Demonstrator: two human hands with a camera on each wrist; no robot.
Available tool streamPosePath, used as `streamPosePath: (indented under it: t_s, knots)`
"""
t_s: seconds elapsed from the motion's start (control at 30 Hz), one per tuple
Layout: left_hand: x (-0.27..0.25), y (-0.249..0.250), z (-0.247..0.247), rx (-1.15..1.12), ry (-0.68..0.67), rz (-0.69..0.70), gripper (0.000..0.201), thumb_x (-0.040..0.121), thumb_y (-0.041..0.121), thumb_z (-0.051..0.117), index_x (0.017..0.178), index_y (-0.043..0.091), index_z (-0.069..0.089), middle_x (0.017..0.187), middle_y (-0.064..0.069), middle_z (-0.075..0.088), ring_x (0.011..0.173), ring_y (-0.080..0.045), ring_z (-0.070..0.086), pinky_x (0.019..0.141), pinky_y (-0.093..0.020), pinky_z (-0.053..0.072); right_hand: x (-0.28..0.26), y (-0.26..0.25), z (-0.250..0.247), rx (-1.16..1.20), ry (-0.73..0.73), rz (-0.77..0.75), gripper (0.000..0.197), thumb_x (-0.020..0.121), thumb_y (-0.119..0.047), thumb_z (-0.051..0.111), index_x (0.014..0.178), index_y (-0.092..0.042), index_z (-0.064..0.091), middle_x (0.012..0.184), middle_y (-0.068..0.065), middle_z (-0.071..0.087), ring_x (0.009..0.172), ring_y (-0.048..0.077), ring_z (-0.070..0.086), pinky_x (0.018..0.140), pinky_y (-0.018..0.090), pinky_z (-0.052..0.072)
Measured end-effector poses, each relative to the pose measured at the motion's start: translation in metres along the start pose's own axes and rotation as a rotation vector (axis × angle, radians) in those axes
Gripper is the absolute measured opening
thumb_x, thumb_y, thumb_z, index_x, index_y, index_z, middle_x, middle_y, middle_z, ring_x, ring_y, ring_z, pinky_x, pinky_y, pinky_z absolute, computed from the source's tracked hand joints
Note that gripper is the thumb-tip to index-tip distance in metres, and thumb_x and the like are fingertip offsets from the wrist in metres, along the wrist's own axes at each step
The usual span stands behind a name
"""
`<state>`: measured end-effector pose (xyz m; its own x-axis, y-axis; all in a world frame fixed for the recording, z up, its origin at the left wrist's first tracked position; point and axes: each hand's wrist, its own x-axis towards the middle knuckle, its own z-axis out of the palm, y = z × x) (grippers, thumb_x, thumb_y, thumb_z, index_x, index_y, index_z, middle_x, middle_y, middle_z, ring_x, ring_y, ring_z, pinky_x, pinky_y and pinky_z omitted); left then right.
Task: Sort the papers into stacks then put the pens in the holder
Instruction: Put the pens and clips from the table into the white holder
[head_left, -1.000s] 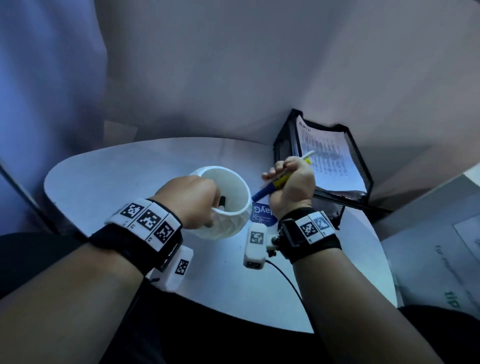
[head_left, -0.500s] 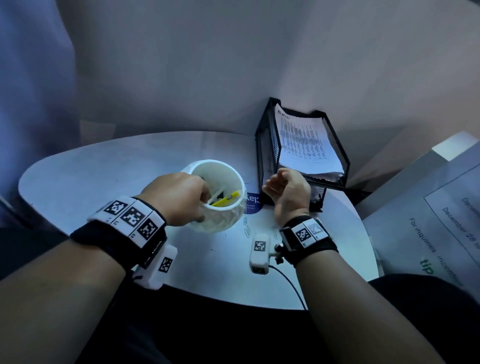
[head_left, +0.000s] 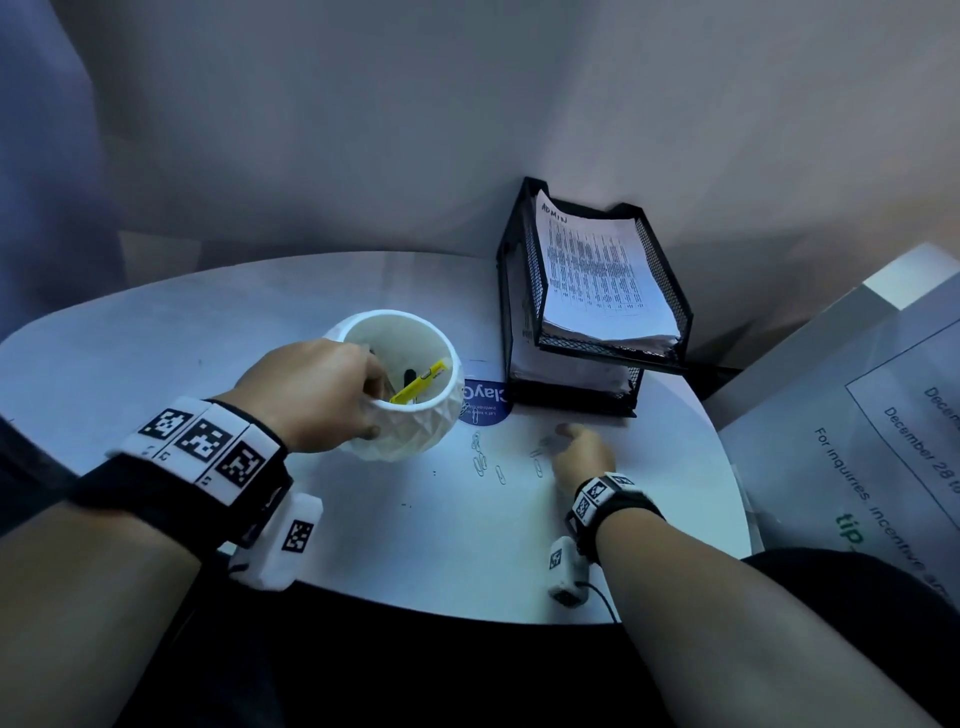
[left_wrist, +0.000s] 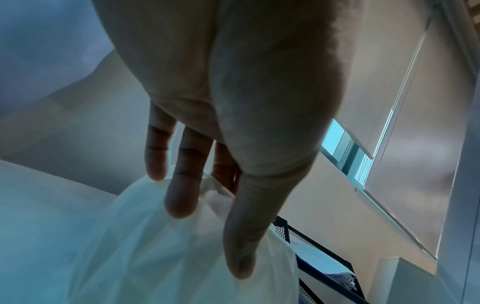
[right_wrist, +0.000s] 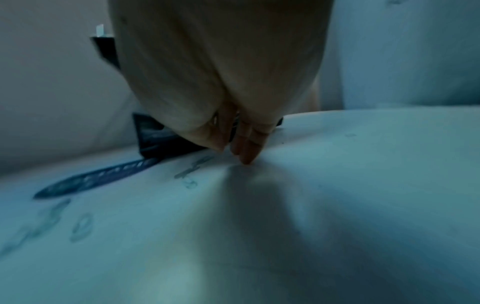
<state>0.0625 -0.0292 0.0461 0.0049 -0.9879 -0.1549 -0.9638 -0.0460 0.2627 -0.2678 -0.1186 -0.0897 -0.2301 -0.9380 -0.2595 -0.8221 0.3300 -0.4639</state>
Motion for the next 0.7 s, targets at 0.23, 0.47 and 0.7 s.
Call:
streamPosePath:
  t_s: [0.23, 0.47, 0.7]
  knots:
    - [0.004, -0.004, -0.001, 0.003, 0.009, 0.007, 0.02, 0.076, 0.043, 0.079, 0.084, 0.038, 0.061, 0.078, 0.013, 0.06, 0.079, -0.019, 0.057, 0.059, -0.029, 0.039, 0.01, -0.007, 0.009, -0.332, -0.058, -0.188, 0.039, 0.087, 0.003, 0.052, 0.103, -0.02, 0.079, 0.111, 0.013, 0.073, 0.095, 0.034, 0.067, 0.08, 0.03, 0.054]
    - [0.007, -0.005, -0.002, -0.001, -0.002, -0.002, 0.021, 0.076, 0.043, 0.078, 0.085, 0.039, 0.059, 0.08, 0.012, 0.061, 0.081, -0.02, 0.058, 0.061, -0.029, 0.04, 0.017, -0.003, 0.012, -0.084, -0.09, -0.06, 0.037, 0.086, -0.002, 0.052, 0.108, -0.025, 0.073, 0.106, 0.004, 0.071, 0.099, 0.028, 0.069, 0.086, 0.029, 0.054]
    - [0.005, -0.007, -0.001, 0.006, 0.011, 0.004, 0.02, 0.075, 0.042, 0.077, 0.091, 0.036, 0.065, 0.083, 0.011, 0.064, 0.081, -0.02, 0.059, 0.062, -0.029, 0.043, 0.026, 0.006, 0.009, 0.491, -0.03, 0.174, 0.017, 0.096, -0.004, 0.054, 0.083, -0.006, 0.066, 0.058, 0.01, 0.064, 0.05, 0.025, 0.059, 0.053, 0.036, 0.054]
